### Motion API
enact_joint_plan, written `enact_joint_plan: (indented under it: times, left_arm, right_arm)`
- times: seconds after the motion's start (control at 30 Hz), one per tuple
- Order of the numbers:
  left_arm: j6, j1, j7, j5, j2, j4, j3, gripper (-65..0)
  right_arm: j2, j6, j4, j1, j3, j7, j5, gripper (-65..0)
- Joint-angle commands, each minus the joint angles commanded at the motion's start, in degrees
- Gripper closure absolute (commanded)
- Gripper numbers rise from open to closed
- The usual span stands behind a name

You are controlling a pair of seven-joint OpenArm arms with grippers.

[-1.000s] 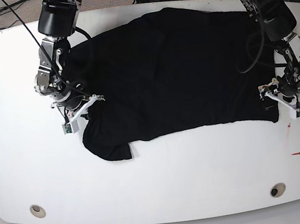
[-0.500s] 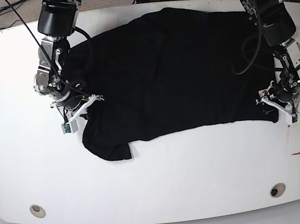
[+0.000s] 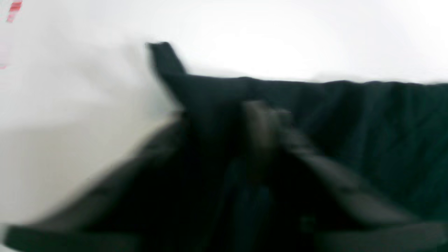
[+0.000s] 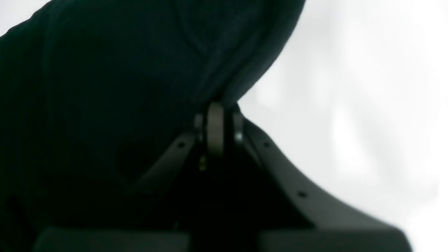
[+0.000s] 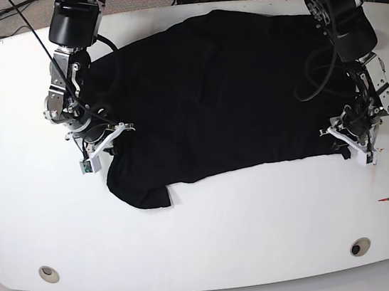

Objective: Fold the T-shirt properly
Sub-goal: 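Grasp the shirt's side edges with both grippers, then lift the shirt with both grippers and pull it away from the robot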

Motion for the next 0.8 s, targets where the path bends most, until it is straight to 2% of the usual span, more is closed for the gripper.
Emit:
enact_joint_plan:
  times: [0.2,0.27,0.53,0.8]
  left_arm:
    - [-0.1,-0.1,0.1,-0.4,-0.2,0.2,-0.2,0.0]
    - [-0.2,0.0,0.7,-0.4,-0.3,3.4,-0.2,0.0]
    - [-0.2,1.2,8.3,-0.4,-0.3,19.5,-0.4,0.0]
    - [-0.1,1.1,13.8,-0.4,0.1,29.8,-0.3,0.0]
  right_arm:
    - [-0.2,0.0,2.7,0.1,-0.3,-0.3,0.0,0.0]
    - [-1.1,0.0,4.9,0.0,-0.3,-0.4,-0.2,0.0]
    - [-1.1,0.0,11.6,0.4,-0.3,-4.7,-0.3,0.0]
    - [-0.3,-0.09,17.6,2.8,-0.4,-8.9,-0.4,0.0]
